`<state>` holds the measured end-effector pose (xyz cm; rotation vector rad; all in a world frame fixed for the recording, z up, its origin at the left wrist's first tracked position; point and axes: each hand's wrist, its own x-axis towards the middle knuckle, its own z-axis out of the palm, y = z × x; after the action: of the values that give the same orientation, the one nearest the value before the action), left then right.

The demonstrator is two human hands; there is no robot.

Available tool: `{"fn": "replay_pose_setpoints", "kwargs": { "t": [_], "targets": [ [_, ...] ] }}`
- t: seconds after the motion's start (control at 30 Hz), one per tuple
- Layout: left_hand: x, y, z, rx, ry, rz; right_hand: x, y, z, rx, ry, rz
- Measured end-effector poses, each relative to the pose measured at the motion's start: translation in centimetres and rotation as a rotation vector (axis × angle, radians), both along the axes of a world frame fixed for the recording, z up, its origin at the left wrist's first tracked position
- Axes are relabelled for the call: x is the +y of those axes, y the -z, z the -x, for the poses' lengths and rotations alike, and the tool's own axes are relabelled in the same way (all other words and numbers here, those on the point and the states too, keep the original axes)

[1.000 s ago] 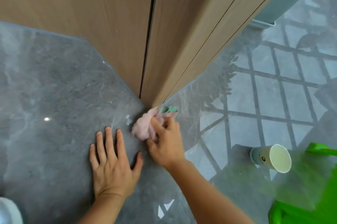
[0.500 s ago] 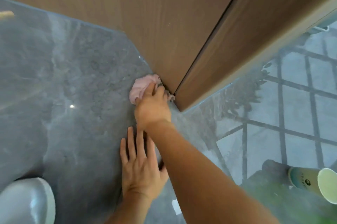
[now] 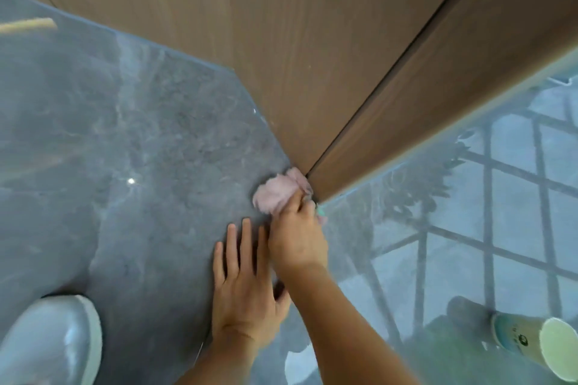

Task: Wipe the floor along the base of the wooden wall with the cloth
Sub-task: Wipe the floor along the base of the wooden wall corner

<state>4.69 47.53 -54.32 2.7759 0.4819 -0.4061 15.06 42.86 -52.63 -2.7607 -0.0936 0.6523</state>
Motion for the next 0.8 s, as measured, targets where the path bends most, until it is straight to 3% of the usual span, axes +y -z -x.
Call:
{"fn": "replay_pose_setpoints", "kwargs": {
  "t": [0.13, 0.27, 0.4, 0.43, 0.5, 0.57, 0.63, 0.8],
  "targets": [
    [0.1, -0.2, 0.0, 0.024, 0.013, -0.020, -3.6, -0.3, 3.5, 0.016, 0.020, 0.088],
    [0.2, -0.1, 0.0, -0.027, -0.005, -0.017, 0.0, -0.2, 1.8, 0.013, 0.024, 0.097],
    [0.6, -0.5, 0.6, 0.072, 0.157, -0.093, 9.4, 1.3, -7.7, -0.110, -0.107, 0.023],
    [0.8, -0.5, 0.9, 0.075, 0.199, -0.119, 11.8, 1.0, -10.7, -0.079, -0.057, -0.041],
    [1.1, -0.2, 1.1, -0.007, 0.219, -0.144, 15.6, 0.7, -15.1, -0.022, -0.037, -0.093],
    [1.3, -0.3, 1.0, -0.075, 0.180, -0.159, 17.5, 0.5, -16.3, -0.131, -0.147, -0.095],
    [1.3, -0.6, 0.6, -0.069, 0.104, -0.155, 17.3, 1.0, -15.8, -0.209, -0.253, -0.060],
    [0.2, 0.4, 0.1, -0.068, -0.019, -0.010, 9.0, 1.3, -11.3, -0.221, -0.242, -0.011]
  ]
}}
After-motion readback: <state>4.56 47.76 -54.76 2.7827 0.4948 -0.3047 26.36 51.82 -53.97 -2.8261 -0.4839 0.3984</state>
